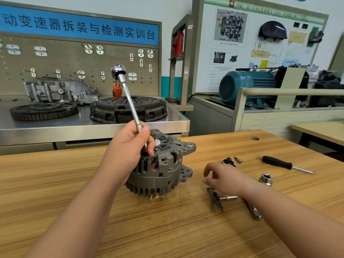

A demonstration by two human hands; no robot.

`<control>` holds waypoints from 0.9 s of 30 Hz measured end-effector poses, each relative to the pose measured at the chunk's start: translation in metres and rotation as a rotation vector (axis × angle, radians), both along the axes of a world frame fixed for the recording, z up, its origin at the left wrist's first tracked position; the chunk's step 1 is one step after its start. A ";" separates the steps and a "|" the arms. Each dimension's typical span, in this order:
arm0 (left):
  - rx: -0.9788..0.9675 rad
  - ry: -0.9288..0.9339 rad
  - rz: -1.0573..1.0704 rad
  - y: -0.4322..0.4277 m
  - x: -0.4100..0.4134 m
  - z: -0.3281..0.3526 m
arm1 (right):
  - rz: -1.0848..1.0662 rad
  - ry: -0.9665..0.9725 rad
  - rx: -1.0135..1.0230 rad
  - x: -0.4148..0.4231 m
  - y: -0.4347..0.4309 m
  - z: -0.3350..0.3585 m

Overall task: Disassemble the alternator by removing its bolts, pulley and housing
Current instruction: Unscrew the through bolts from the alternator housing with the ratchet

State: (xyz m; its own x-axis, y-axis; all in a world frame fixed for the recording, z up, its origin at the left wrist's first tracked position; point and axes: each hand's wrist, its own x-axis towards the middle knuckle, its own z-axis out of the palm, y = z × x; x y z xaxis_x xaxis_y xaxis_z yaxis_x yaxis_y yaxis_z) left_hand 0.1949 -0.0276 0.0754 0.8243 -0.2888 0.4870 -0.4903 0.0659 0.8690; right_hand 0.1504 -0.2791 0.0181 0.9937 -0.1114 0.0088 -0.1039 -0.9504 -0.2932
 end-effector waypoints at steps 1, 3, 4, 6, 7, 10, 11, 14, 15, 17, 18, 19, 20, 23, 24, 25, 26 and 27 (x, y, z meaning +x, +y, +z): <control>0.002 -0.001 -0.002 0.000 0.000 0.000 | 0.000 -0.079 0.077 0.000 0.002 0.004; 0.011 0.001 -0.002 0.001 0.000 0.000 | 0.015 -0.248 0.239 -0.001 0.007 0.013; 0.018 0.002 -0.001 0.001 0.000 0.001 | 0.033 -0.319 0.315 -0.002 0.011 0.019; 0.028 0.000 0.000 0.001 -0.001 0.001 | 0.087 -0.411 0.414 -0.003 0.018 0.029; 0.032 -0.003 -0.002 0.001 -0.002 0.001 | 0.114 -0.433 0.436 -0.003 0.022 0.032; 0.040 -0.007 -0.005 0.001 -0.002 0.000 | 0.159 -0.436 0.422 -0.001 0.032 0.033; 0.041 -0.006 -0.006 0.001 -0.003 0.000 | 0.165 -0.433 0.396 0.000 0.035 0.032; 0.045 0.006 -0.010 0.001 -0.003 0.001 | 0.144 -0.458 0.310 0.002 0.041 0.030; 0.040 0.010 -0.012 0.001 -0.003 0.001 | 0.125 -0.470 0.298 0.002 0.043 0.030; 0.025 0.025 -0.007 0.002 -0.003 0.002 | 0.103 -0.500 0.263 -0.001 0.048 0.032; 0.019 0.037 0.002 0.003 -0.003 0.003 | 0.098 -0.525 0.227 -0.004 0.051 0.033; 0.017 0.050 0.014 0.004 -0.003 0.004 | 0.094 -0.554 0.183 -0.008 0.055 0.033; 0.020 0.061 0.027 0.005 -0.003 0.005 | 0.093 -0.579 0.138 -0.013 0.058 0.032; 0.029 0.085 0.062 0.010 -0.002 0.008 | 0.105 -0.613 0.027 -0.035 0.069 0.030; 0.031 0.090 0.071 0.010 -0.002 0.008 | 0.118 -0.626 -0.011 -0.043 0.075 0.029; 0.037 0.091 0.081 0.010 -0.003 0.008 | 0.137 -0.656 -0.052 -0.050 0.081 0.028; 0.049 0.086 0.094 0.010 -0.003 0.009 | 0.160 -0.691 -0.087 -0.056 0.087 0.028; 0.065 0.074 0.108 0.009 -0.004 0.009 | 0.180 -0.714 -0.119 -0.061 0.094 0.028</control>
State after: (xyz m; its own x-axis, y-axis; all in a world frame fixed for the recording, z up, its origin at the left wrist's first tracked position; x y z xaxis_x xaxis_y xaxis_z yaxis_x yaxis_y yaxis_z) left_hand 0.1907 -0.0184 0.0841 0.8853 -0.2257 0.4065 -0.4256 -0.0415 0.9040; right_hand 0.0893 -0.1854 0.0458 0.7448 0.0949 0.6605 0.2337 -0.9643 -0.1250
